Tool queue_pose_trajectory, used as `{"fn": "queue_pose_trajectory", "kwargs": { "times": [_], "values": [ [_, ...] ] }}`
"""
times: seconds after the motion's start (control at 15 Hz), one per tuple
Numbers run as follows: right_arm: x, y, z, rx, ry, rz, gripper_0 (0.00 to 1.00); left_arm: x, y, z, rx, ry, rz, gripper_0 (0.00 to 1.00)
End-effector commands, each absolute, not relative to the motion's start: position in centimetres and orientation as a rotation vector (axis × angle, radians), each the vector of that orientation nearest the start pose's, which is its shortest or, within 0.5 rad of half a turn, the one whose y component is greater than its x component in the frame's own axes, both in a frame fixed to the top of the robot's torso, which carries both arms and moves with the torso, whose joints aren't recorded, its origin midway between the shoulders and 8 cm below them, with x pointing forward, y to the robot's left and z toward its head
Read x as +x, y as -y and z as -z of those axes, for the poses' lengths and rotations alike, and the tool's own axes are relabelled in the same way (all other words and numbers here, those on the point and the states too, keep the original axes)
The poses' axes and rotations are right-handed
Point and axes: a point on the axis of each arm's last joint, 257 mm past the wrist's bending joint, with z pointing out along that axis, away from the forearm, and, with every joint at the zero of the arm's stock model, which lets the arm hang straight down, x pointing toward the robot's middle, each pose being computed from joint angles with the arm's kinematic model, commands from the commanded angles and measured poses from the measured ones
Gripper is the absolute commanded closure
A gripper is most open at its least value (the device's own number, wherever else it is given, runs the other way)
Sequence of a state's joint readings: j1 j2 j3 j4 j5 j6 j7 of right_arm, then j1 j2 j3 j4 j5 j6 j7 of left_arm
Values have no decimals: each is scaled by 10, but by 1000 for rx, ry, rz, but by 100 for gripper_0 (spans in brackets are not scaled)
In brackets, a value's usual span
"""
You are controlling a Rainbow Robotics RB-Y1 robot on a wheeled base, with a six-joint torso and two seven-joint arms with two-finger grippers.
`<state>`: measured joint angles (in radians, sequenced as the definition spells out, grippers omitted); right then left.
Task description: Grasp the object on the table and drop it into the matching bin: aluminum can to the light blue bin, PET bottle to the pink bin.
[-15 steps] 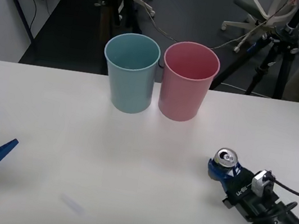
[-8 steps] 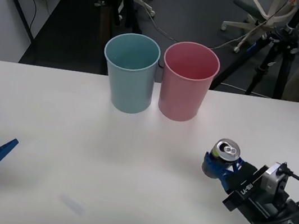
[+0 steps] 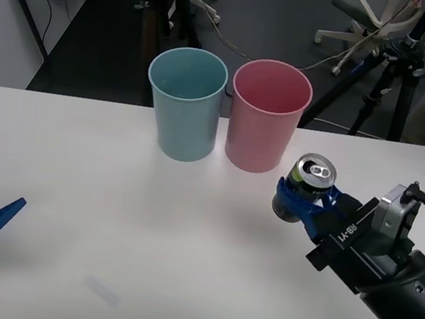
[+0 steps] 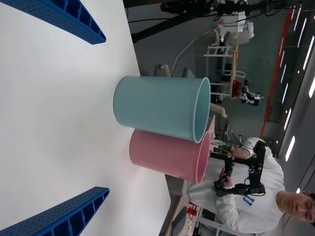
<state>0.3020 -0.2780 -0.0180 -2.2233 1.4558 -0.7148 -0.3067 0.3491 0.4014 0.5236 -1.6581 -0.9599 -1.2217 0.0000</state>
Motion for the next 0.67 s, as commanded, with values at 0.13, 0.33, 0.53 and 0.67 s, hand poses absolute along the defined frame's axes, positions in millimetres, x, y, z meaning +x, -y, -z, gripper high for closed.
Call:
{"fn": "queue_pose_trajectory", "kwargs": {
  "times": [0.13, 0.33, 0.53, 0.67],
  "values": [
    [403, 84, 54, -573, -1301, -581, 100, 342, -330, 169, 465, -1441, 567, 0],
    [422, 61, 35, -548, -1290, -592, 100, 342, -330, 169, 465, -1441, 567, 0],
    [449, 37, 27, -536, -1282, -607, 100, 342, -330, 169, 465, -1441, 567, 0],
    [471, 17, 20, -533, -1260, -621, 100, 342, -330, 169, 465, -1441, 567, 0]
  ]
}}
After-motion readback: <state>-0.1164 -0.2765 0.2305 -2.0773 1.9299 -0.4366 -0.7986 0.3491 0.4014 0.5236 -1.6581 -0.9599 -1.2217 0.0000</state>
